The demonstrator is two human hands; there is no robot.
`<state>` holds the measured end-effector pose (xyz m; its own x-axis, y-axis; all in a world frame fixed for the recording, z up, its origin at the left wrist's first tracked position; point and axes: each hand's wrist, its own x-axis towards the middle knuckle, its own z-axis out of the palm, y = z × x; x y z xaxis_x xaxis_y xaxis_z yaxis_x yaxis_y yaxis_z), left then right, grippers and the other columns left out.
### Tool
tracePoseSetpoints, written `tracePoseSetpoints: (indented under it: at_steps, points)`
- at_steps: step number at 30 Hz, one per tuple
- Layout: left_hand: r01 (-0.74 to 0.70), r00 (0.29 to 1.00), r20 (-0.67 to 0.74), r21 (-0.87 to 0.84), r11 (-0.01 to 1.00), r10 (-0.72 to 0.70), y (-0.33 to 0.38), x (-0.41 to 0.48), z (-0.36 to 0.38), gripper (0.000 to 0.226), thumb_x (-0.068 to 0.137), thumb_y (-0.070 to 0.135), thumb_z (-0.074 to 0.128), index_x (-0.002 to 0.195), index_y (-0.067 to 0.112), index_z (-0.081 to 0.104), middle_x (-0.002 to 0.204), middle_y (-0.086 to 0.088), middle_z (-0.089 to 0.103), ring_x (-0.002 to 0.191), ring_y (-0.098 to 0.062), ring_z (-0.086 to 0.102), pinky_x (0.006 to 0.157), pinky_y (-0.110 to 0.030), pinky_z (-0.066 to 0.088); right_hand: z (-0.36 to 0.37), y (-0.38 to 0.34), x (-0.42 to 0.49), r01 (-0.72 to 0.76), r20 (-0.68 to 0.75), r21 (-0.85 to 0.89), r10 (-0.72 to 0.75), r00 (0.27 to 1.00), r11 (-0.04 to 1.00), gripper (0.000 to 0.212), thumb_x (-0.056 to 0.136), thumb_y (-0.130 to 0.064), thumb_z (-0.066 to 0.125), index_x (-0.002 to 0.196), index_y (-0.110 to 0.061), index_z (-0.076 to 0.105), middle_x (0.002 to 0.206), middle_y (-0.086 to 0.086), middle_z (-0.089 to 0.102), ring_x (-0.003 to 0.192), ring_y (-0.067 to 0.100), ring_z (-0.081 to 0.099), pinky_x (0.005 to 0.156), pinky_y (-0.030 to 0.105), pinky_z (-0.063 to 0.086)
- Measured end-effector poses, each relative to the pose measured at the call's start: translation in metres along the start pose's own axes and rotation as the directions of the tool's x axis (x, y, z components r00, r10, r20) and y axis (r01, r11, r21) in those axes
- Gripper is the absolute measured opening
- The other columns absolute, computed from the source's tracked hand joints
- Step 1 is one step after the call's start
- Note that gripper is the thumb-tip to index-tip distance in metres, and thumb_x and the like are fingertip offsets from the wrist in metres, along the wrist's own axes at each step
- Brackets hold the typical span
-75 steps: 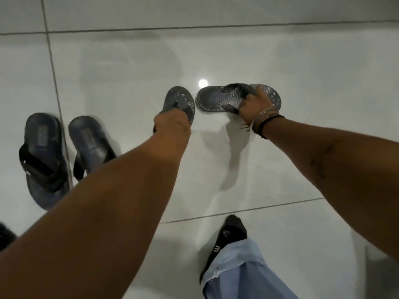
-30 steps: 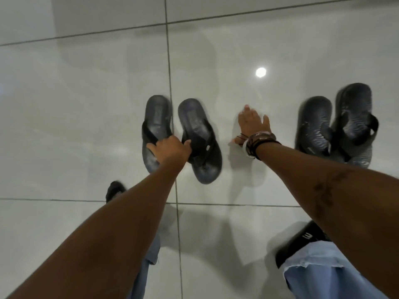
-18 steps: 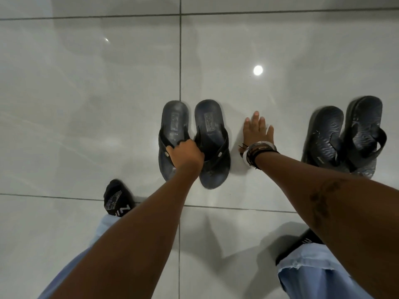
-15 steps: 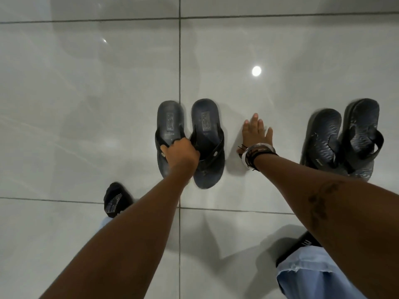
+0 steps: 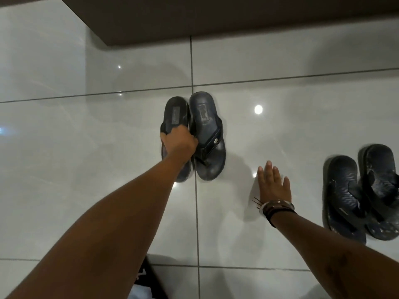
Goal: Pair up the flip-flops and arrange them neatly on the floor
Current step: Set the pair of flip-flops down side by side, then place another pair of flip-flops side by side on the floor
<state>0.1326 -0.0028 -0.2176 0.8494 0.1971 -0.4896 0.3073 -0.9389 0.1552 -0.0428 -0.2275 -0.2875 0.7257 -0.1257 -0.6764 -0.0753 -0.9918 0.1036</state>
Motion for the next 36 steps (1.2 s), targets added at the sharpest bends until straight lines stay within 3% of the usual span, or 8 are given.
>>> tracePoseSetpoints:
  at_steps: [6, 13, 16, 19, 23, 27, 32, 36]
  points:
    - [0.047, 0.998, 0.049, 0.038, 0.998, -0.049, 0.022, 0.026, -0.001, 0.02, 0.088, 0.027, 0.059, 0.1, 0.011, 0.062, 0.096, -0.011, 0.07, 0.097, -0.033, 0.064, 0.112, -0.049, 0.025, 0.0, 0.001, 0.0, 0.011, 0.016, 0.007, -0.011, 1.0, 1.0, 0.073, 0.096, 0.001, 0.036, 0.152, -0.016, -0.008, 0.16, 0.011, -0.019, 0.149, 0.029, -0.005, 0.12, 0.047, 0.017]
    - [0.067, 0.995, 0.064, 0.069, 0.995, -0.071, 0.026, 0.031, 0.008, 0.016, 0.086, 0.029, 0.062, 0.084, 0.016, 0.053, 0.082, -0.007, 0.063, 0.095, -0.031, 0.064, 0.115, -0.051, 0.023, 0.002, 0.003, 0.0, 0.016, 0.014, 0.001, -0.016, 1.0, 1.0, 0.074, 0.095, 0.001, 0.037, 0.152, -0.014, -0.007, 0.16, 0.014, -0.017, 0.149, 0.032, -0.003, 0.119, 0.047, 0.02]
    - [0.087, 0.996, 0.025, 0.077, 0.993, -0.089, 0.027, 0.027, 0.01, 0.017, 0.087, 0.031, 0.06, 0.085, 0.016, 0.055, 0.082, -0.008, 0.064, 0.095, -0.032, 0.064, 0.114, -0.052, 0.024, -0.001, 0.006, -0.002, 0.018, 0.039, 0.024, -0.019, 0.999, 1.0, 0.077, 0.094, 0.003, 0.04, 0.153, -0.014, -0.006, 0.16, 0.014, -0.016, 0.149, 0.032, -0.003, 0.119, 0.048, 0.019]
    - [0.1, 0.993, -0.074, 0.101, 0.99, -0.093, 0.031, 0.012, 0.013, 0.039, 0.092, 0.047, 0.047, 0.091, 0.012, 0.064, 0.094, -0.014, 0.069, 0.1, -0.035, 0.061, 0.112, -0.056, 0.023, -0.012, 0.012, -0.004, 0.042, 0.124, 0.054, -0.049, 0.991, 0.998, 0.079, 0.093, -0.005, 0.044, 0.153, -0.017, -0.006, 0.16, 0.01, -0.019, 0.149, 0.029, -0.005, 0.12, 0.052, 0.013]
    - [-0.175, 0.953, -0.207, 0.219, 0.96, 0.221, 0.053, -0.04, 0.04, 0.052, 0.094, 0.048, 0.042, 0.118, 0.005, 0.06, 0.128, -0.021, 0.057, 0.123, -0.038, 0.048, 0.112, -0.06, 0.023, -0.036, 0.054, -0.013, -0.036, 0.143, 0.258, -0.002, 0.99, 0.966, 0.088, 0.09, -0.035, 0.06, 0.152, -0.016, 0.001, 0.162, 0.008, -0.011, 0.149, 0.025, 0.004, 0.12, 0.054, 0.007]
    - [-0.498, 0.867, 0.119, 0.18, 0.848, 0.484, 0.091, -0.108, 0.101, 0.078, 0.091, 0.052, 0.051, 0.147, 0.001, 0.03, 0.158, -0.022, 0.021, 0.147, -0.033, 0.019, 0.12, -0.052, 0.008, -0.052, 0.137, -0.022, -0.284, 0.024, 0.423, 0.303, 0.953, 0.861, 0.063, 0.091, -0.033, 0.057, 0.144, -0.008, 0.033, 0.158, 0.013, 0.017, 0.141, 0.029, 0.028, 0.114, 0.051, 0.022]
    - [-0.399, 0.895, 0.305, 0.223, 0.889, 0.325, 0.137, -0.161, 0.175, 0.106, 0.082, 0.069, 0.051, 0.153, 0.007, 0.002, 0.162, -0.018, -0.006, 0.15, -0.033, -0.001, 0.12, -0.054, 0.004, -0.015, 0.221, -0.041, -0.532, 0.127, 0.277, 0.518, 0.846, 0.8, 0.066, 0.087, -0.043, 0.061, 0.137, -0.004, 0.042, 0.144, 0.019, 0.041, 0.132, 0.036, 0.037, 0.111, 0.053, 0.029]
    - [-0.176, 0.956, 0.263, 0.162, 0.971, 0.129, 0.167, -0.171, 0.201, 0.122, 0.072, 0.066, 0.068, 0.153, 0.007, -0.003, 0.16, -0.023, -0.013, 0.149, -0.039, -0.003, 0.119, -0.056, 0.005, 0.018, 0.242, -0.044, -0.428, -0.003, 0.169, 0.435, 0.901, 0.888, 0.034, 0.091, -0.023, 0.052, 0.117, -0.003, 0.059, 0.122, 0.019, 0.06, 0.116, 0.036, 0.049, 0.106, 0.052, 0.031]
